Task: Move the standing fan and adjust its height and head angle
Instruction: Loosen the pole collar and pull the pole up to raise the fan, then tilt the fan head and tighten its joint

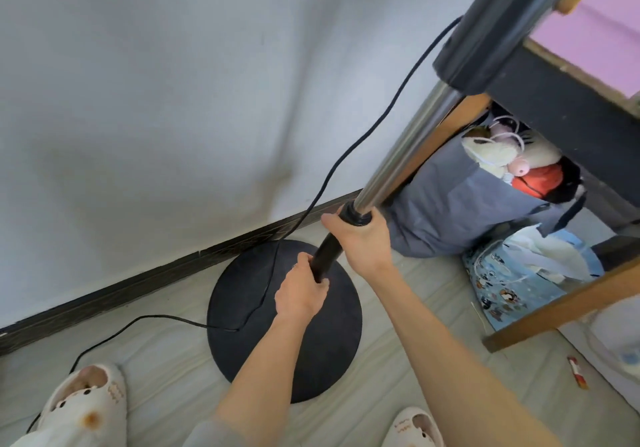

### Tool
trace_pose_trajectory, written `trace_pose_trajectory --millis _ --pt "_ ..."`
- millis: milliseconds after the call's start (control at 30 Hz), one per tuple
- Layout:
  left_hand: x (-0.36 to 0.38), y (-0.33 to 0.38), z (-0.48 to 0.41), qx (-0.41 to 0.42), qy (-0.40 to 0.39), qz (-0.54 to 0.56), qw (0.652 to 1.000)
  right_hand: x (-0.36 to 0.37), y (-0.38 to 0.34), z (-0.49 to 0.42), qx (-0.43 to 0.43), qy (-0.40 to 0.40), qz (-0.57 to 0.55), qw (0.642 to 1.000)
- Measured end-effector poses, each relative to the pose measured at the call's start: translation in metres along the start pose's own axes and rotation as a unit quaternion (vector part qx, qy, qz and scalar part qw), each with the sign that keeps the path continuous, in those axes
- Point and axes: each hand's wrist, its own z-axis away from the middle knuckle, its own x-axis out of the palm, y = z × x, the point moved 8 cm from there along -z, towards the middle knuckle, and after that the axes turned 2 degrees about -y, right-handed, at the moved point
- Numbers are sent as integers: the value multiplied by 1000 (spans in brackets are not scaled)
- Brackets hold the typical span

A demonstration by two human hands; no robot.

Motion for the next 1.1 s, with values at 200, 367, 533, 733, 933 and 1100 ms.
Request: trace_pose_trajectory --millis 200,367,533,733,933,1100 --pt "-49 48 61 23 -227 -177 957 -24 -17 33 95 -16 158 983" --pt "-146 118 110 142 -139 -234 952 -38 -46 67 84 -37 251 964" --pt "-221 160 153 178 -68 -220 957 -65 -79 104 68 -67 235 967" --pt "-254 191 203 240 -5 -185 953 -93 -149 144 -42 -58 231 970" --pt "-270 180 238 261 27 -178 948 -97 -210 181 -133 -53 226 963" --pt "-288 164 213 233 66 -162 957 -62 -215 170 -155 -70 212 962"
